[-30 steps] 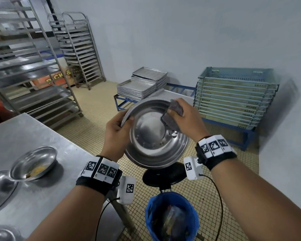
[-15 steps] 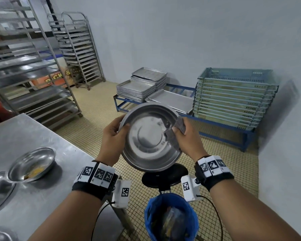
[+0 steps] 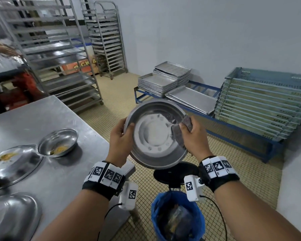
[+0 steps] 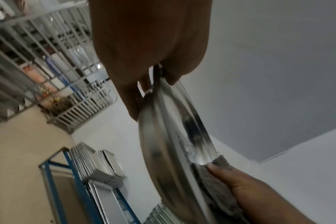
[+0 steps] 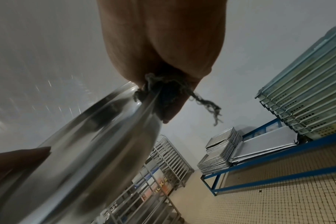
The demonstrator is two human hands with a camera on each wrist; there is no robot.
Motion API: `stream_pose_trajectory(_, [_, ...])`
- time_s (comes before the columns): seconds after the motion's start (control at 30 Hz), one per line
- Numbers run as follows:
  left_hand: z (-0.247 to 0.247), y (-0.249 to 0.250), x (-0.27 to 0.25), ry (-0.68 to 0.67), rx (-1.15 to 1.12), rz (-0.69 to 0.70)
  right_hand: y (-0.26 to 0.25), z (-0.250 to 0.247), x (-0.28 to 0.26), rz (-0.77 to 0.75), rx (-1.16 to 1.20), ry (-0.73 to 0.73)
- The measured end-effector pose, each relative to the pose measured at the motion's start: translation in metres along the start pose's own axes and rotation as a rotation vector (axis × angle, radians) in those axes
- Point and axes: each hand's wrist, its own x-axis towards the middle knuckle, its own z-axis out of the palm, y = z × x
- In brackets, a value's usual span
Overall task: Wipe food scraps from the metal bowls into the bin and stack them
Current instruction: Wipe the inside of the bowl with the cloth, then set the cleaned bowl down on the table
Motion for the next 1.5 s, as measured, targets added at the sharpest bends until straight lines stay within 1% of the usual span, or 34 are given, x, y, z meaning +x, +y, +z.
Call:
stream_pose_trajectory(0.07, [-0.016,-0.001,-0.003,-0.033,0.094,-0.003,-0.003,0.007,0.002,-0.017,-0.015,-0.066])
stream_pose_trajectory(0.13, [-0.034,-0.004,-0.008,-0.008,0.138,-0.016,-0.011,0.019,0.000,-0.021,-0.011,-0.136])
stream_pose_trajectory(0.2, [-0.049,-0.011,-0.017,0.088,0.125,-0.031,-0.021,0.036,-0.005,-0.031,0.019,-0.193])
stream_pose_trajectory(0.3, [-0.071,-0.025,-0.035,0.319,0.093,-0.071,-0.036,0.068,-0.014,-0.023,0.045,-0.292])
stream_pose_trajectory(0.37, [-0.088,-0.033,-0.048,0.446,0.082,-0.096,-0.042,0.092,-0.021,-0.018,0.033,-0.370])
stream_pose_trajectory(0.47, [-0.124,-0.044,-0.065,0.528,0.117,-0.164,-0.050,0.127,-0.036,-0.012,0.003,-0.489])
stream_pose_trajectory(0.6, [-0.178,-0.057,-0.086,0.519,0.158,-0.272,-0.059,0.169,-0.058,0.010,0.002,-0.623])
stream_pose_trajectory(0.73, [-0.229,-0.069,-0.095,0.444,0.179,-0.388,-0.068,0.210,-0.073,0.036,-0.026,-0.719])
stream_pose_trajectory(0.8, [-0.250,-0.076,-0.093,0.408,0.183,-0.445,-0.073,0.232,-0.077,0.044,-0.051,-0.730])
stream_pose_trajectory(0.87, [-0.268,-0.084,-0.089,0.402,0.152,-0.494,-0.078,0.253,-0.081,0.052,-0.086,-0.721])
stream_pose_trajectory(0.97, [-0.289,-0.100,-0.082,0.397,0.143,-0.526,-0.081,0.282,-0.086,0.085,-0.130,-0.703])
stream_pose_trajectory(1.1, [-0.305,-0.123,-0.074,0.379,0.135,-0.570,-0.075,0.310,-0.094,0.139,-0.225,-0.666])
stream_pose_trajectory(1.27, [-0.309,-0.143,-0.065,0.369,0.148,-0.586,-0.066,0.324,-0.099,0.162,-0.304,-0.628])
stream_pose_trajectory(1.4, [-0.310,-0.161,-0.063,0.385,0.139,-0.592,-0.061,0.333,-0.096,0.074,-0.312,-0.578])
stream_pose_trajectory(1.5, [-0.312,-0.168,-0.061,0.424,0.130,-0.604,-0.059,0.340,-0.092,-0.005,-0.323,-0.616])
